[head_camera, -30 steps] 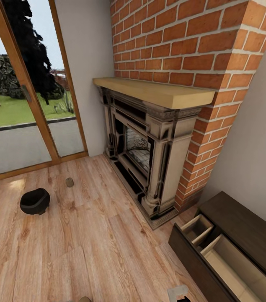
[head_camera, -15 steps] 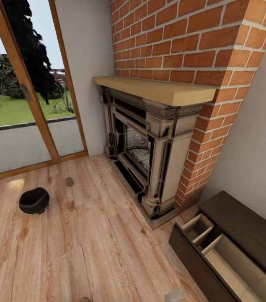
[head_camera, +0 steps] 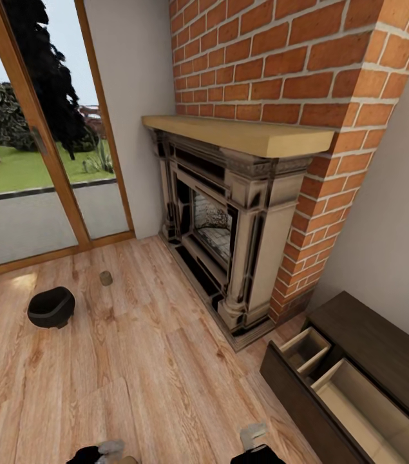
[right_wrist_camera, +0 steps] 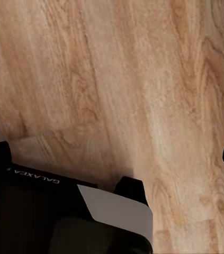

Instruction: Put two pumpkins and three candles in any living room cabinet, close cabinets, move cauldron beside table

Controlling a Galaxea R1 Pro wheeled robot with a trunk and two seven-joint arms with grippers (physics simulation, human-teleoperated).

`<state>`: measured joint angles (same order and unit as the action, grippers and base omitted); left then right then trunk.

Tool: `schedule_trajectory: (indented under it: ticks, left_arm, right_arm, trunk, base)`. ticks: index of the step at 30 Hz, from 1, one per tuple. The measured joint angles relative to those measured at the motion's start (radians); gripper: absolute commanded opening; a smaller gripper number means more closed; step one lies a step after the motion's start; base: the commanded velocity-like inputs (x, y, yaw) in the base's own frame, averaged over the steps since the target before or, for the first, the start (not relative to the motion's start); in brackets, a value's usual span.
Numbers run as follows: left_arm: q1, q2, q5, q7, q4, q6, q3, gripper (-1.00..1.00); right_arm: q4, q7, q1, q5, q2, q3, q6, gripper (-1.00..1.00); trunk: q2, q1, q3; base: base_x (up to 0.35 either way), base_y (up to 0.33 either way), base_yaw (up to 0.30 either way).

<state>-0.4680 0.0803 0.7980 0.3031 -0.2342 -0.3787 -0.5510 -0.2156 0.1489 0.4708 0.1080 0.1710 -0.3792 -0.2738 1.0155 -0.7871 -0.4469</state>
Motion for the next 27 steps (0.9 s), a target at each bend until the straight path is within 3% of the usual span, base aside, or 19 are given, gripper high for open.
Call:
schedule_trajectory:
  ticks: [4,5,7,8,13,19,23,27]
  left_arm:
    - [-0.086,-0.003,0.001,-0.001,-0.028,-0.026,0.0,1.0]
    - [-0.141,-0.034,0.006,-0.001,-0.05,-0.255,0.0,1.0]
    - [-0.156,-0.036,0.001,0.0,-0.08,-0.295,0.0,1.0]
    - [-0.16,-0.023,-0.001,0.001,-0.074,-0.313,0.0,1.0]
    - [-0.16,-0.016,0.001,0.001,-0.031,-0.301,0.001,1.0]
    - [-0.16,-0.003,0.001,0.001,-0.004,-0.214,0.0,1.0]
    - [-0.159,-0.004,0.002,0.001,0.026,-0.191,0.002,1.0]
    - [-0.159,-0.008,0.001,0.001,0.041,-0.123,0.001,1.0]
  right_arm:
    - [-0.088,0.005,0.0,0.001,0.004,0.0,-0.01,1.0]
    - [-0.155,0.006,0.005,0.006,0.003,0.0,-0.04,1.0]
    - [-0.162,0.006,0.021,0.009,0.003,0.001,-0.072,1.0]
    - [-0.117,0.006,0.055,0.016,0.003,0.004,-0.149,1.0]
    - [-0.07,0.003,0.059,0.013,0.001,0.004,-0.158,1.0]
    - [-0.059,-0.001,0.06,0.012,0.003,0.0,-0.159,1.0]
    - [-0.058,-0.002,0.06,0.01,0.003,-0.001,-0.158,1.0]
    - [-0.058,-0.002,0.06,0.007,0.002,-0.001,-0.145,1.0]
  trunk:
    - [0.028,-0.015,-0.012]
    - [0.035,-0.019,-0.015]
    - [0.049,-0.027,-0.022]
    - [0.056,-0.031,-0.025]
    - [0.091,-0.05,-0.041]
    - [0.133,-0.073,-0.06]
    - [0.161,-0.088,-0.072]
    - [0.189,-0.104,-0.085]
  base:
    - [0.0,0.0,0.0]
    - [0.0,0.0,0.0]
    - [0.0,0.0,0.0]
    - [0.0,0.0,0.0]
    - [0.0,0.0,0.0]
    - [0.0,0.0,0.0]
    - [0.0,0.0,0.0]
    - [0.0,0.0,0.0]
